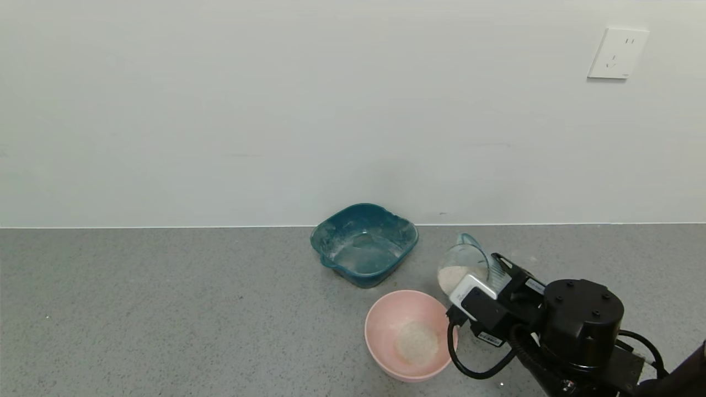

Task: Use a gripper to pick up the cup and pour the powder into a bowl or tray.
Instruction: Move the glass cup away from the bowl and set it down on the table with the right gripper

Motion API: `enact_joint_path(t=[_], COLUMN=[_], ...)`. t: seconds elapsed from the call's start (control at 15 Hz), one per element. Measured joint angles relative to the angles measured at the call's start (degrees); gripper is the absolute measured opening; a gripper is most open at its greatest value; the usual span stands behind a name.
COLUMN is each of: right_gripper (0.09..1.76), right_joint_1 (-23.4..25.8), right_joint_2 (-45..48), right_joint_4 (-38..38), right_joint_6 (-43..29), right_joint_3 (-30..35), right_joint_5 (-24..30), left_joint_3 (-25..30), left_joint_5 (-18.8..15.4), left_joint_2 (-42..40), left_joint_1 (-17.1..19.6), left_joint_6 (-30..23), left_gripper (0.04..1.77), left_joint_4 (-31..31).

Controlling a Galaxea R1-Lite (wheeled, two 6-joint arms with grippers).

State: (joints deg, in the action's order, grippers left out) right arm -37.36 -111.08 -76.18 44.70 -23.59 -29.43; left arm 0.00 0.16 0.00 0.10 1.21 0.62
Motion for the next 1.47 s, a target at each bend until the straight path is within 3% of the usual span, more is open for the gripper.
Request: enact_joint_path(t=[0.73,1.07,1.47], right_gripper=[1.34,1.34,1.34], right_joint_1=[9.19,15.31,21.14], right_joint_2=[-3.66,-5.77,-12.87], right_joint_4=[-0.04,0.13,0.20], right_joint_6=[-38.95,-45.14,-46.04], right_joint_3=[-0.63,-3.04,-12.46], right_joint_5=[0.07,6.85,9.91], left_joint_3=[0.00,0.00,0.00], left_joint_5=[0.00,0.00,0.00], left_joint_2=[0.00,0.00,0.00], left_joint_1=[-0.02,-0.02,-0.02], left_joint_6=[0.00,0.02,0.00], left_gripper=[1.76,1.76,1.76], left_joint_4=[0.00,-0.02,0.00])
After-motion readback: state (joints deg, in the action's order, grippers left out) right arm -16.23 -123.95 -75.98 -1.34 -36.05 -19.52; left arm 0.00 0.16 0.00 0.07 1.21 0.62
